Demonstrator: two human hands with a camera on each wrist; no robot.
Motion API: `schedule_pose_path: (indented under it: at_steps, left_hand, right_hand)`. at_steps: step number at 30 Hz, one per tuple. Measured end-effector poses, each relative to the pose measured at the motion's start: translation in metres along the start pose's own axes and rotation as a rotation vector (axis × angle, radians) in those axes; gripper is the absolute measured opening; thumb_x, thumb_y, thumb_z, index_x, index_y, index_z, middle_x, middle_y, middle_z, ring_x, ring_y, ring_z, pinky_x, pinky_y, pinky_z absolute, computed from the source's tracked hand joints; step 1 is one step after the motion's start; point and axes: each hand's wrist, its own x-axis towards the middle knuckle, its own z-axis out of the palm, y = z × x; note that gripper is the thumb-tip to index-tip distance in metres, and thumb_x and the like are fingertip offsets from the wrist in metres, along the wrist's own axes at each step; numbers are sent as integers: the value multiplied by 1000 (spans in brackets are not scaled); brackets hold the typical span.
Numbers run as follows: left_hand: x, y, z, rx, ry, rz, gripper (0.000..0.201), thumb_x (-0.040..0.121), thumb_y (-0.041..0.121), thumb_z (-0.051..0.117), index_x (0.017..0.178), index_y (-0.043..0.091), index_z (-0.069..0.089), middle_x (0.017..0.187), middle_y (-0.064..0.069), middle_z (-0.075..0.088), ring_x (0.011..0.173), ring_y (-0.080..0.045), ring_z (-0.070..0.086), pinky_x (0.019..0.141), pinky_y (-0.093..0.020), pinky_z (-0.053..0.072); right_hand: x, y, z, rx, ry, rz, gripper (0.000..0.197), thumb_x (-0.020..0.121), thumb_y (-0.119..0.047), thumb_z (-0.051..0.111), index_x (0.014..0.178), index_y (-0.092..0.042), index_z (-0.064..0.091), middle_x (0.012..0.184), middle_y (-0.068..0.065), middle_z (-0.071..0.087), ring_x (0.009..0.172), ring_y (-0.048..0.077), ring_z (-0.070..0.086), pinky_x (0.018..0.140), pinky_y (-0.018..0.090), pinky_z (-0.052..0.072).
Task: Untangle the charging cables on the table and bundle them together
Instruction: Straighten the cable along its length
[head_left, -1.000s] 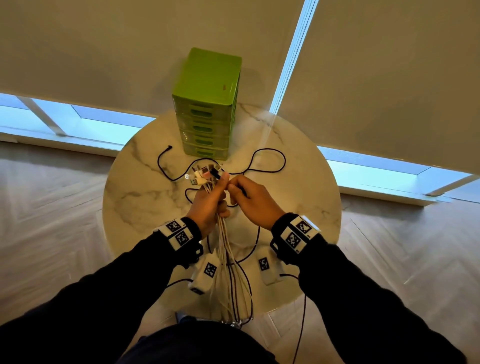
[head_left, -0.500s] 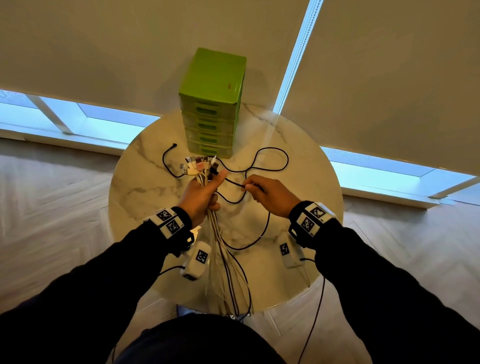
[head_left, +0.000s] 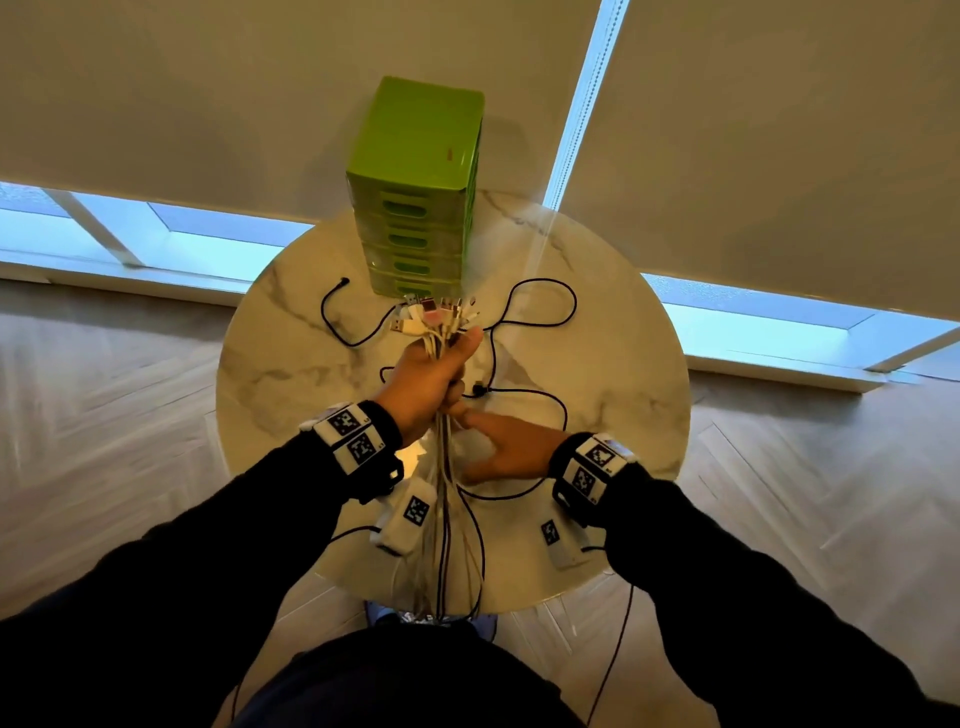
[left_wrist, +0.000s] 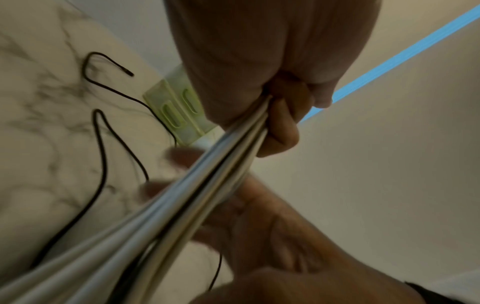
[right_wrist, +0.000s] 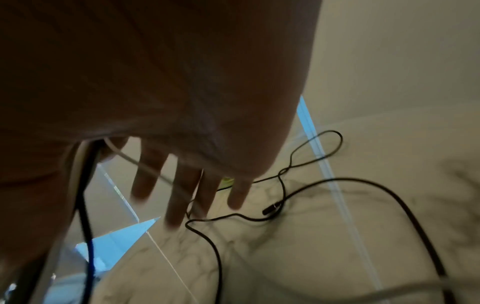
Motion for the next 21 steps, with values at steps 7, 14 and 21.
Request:
schedule_pose_path:
  at_steps: [7, 14, 21]
  left_hand:
    - [8, 7, 29, 8, -73, 4, 34, 102, 38, 56, 74, 26, 40, 62, 3, 22, 49, -12, 20, 48, -24, 24]
    - [16, 6, 88, -194, -91, 30, 42, 103, 44, 51, 69, 25, 34, 59, 6, 24, 48, -11, 20, 46, -25, 24]
    - [9, 13, 130, -245, -209, 63, 43, 106, 43, 43, 70, 25, 28, 58, 7, 15, 55, -14, 10, 54, -30, 15]
  right_hand:
    - [-73, 60, -14, -57, -91, 388, 31, 103, -37, 51, 101, -10, 66, 81, 2, 68, 69, 6, 59, 73, 18, 43]
    - [-154, 114, 6, -12, 342, 635, 29, 108, -24, 38, 101, -10, 62, 73, -8, 49, 70, 15, 49, 72, 28, 40]
    - [-133, 90, 96, 2, 146, 479, 25, 105, -33, 46, 126, -27, 58, 132, 11, 61, 112, 23, 58, 98, 35, 45]
